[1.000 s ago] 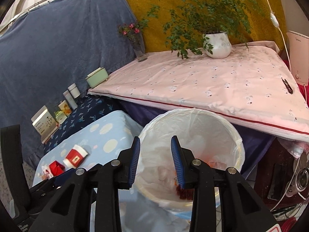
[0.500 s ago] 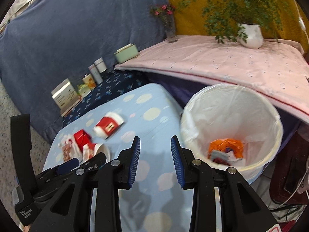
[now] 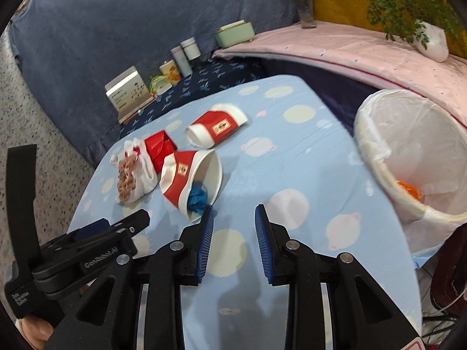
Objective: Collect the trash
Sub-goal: 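Move both tools back over the table toward the paper cups, then grasp the blue strap with the right gripper while the left grasps a red-and-white paper cup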
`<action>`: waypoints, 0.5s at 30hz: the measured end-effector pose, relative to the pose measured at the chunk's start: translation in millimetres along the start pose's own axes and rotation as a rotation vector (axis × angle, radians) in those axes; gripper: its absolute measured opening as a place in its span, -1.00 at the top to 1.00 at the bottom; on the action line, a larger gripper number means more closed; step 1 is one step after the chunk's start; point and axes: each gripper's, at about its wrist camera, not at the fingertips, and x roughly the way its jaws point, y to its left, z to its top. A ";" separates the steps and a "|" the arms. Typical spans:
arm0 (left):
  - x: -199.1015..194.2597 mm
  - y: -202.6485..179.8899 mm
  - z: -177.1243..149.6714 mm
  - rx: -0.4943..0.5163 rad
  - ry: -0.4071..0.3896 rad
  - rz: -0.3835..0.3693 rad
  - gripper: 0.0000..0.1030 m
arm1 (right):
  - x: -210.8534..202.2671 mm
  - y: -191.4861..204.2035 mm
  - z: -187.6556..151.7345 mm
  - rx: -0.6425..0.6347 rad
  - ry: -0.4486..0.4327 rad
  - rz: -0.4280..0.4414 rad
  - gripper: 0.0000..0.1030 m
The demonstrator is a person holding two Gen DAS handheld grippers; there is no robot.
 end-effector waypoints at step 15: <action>15.6 36.7 1.7 -0.097 0.040 0.023 -0.48 | 63.5 20.4 -1.2 -0.050 0.107 0.059 0.54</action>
